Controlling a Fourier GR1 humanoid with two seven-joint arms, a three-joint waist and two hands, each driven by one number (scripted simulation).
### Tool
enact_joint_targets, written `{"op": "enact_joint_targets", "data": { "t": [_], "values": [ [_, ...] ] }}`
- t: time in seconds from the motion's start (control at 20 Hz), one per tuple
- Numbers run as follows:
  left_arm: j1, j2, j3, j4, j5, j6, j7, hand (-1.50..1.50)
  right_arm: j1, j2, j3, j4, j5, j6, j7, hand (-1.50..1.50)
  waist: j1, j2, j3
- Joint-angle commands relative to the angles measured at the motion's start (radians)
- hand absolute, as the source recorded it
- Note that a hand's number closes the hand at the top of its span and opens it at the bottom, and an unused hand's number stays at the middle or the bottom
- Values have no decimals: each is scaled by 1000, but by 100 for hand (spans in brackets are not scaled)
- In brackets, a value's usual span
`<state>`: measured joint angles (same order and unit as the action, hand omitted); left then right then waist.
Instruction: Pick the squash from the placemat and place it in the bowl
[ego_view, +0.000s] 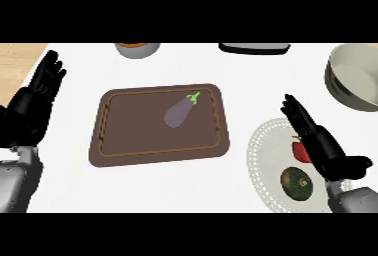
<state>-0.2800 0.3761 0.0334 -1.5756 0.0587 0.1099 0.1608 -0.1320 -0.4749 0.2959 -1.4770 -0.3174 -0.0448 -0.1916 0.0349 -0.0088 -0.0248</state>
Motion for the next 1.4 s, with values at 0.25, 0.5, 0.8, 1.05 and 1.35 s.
{"op": "enact_joint_targets", "data": {
  "t": [0.25,0.5,0.8,1.05,1.35],
  "values": [
    [87,-170,-106,17,-16,37,-69,0,164,-143,221,-148,193,175,-31,150,-55,6,23],
    [142,-185,-89,44,16,30,-76,0,296,30,-26,-102,163,-195,-346,-150,-102,5,29],
    [133,-226,-153,-16,-23,45,-28,0,489,20,-72,-232,149,-154,-624,-150,-54,4,25],
    [172,-229,-146,36,-31,26,-111,0,636,-95,-145,-466,226,-244,-429,-150,-56,6,23],
    [123,-258,-172,-9,-63,57,-25,0,649,-193,-187,-631,249,-211,-106,-150,-43,7,24]
  ]
}}
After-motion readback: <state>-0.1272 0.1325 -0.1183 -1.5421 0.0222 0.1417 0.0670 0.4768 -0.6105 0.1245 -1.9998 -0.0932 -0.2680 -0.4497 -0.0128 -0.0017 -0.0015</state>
